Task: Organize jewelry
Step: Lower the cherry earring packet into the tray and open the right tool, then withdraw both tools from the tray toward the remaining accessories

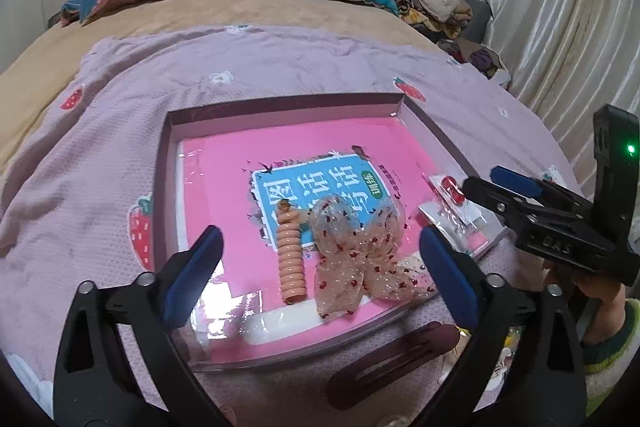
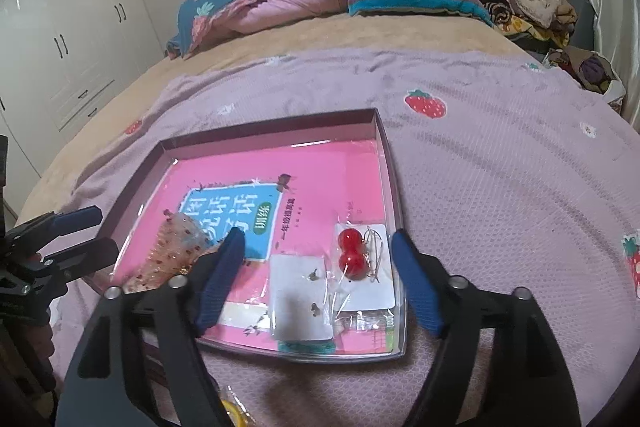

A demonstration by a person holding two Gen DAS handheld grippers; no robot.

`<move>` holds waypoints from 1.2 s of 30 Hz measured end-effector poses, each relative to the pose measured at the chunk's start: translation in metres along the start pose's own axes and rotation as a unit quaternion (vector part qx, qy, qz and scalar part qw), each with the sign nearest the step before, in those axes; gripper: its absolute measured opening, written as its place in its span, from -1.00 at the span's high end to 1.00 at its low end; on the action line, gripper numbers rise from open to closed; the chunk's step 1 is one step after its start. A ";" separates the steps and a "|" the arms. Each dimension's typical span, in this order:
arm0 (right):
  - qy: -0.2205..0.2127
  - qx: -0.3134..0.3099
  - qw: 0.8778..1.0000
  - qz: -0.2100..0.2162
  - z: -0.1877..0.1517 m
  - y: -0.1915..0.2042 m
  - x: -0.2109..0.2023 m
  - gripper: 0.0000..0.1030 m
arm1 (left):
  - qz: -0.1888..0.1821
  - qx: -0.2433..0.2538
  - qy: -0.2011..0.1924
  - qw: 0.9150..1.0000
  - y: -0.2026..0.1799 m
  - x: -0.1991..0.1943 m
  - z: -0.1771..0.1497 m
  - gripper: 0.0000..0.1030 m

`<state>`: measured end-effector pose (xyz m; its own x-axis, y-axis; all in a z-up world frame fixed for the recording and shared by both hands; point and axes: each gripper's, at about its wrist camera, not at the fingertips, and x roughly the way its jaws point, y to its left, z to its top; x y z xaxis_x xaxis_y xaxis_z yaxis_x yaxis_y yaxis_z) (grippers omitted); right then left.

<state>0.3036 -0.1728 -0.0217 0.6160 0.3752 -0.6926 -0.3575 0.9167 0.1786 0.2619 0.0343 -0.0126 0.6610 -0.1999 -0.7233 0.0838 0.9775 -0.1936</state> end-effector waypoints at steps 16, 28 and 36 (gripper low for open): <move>-0.047 -0.013 0.999 -0.017 0.010 0.015 -0.043 -0.76 | 0.025 -0.023 -0.023 0.999 0.016 -0.023 0.004 -0.81; -0.070 -0.007 0.997 -0.020 0.003 0.027 -0.084 -0.77 | 0.037 -0.037 -0.064 0.997 0.017 -0.067 0.002 -0.81; -0.088 -0.005 0.996 -0.019 -0.001 0.033 -0.113 -0.77 | 0.032 -0.052 -0.089 0.994 0.015 -0.098 -0.003 -0.81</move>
<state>0.2215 -0.1851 0.0622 0.7422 0.3599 -0.5653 -0.3388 0.9293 0.1468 0.1960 0.0687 0.0537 0.7842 -0.1128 -0.6102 -0.0345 0.9739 -0.2244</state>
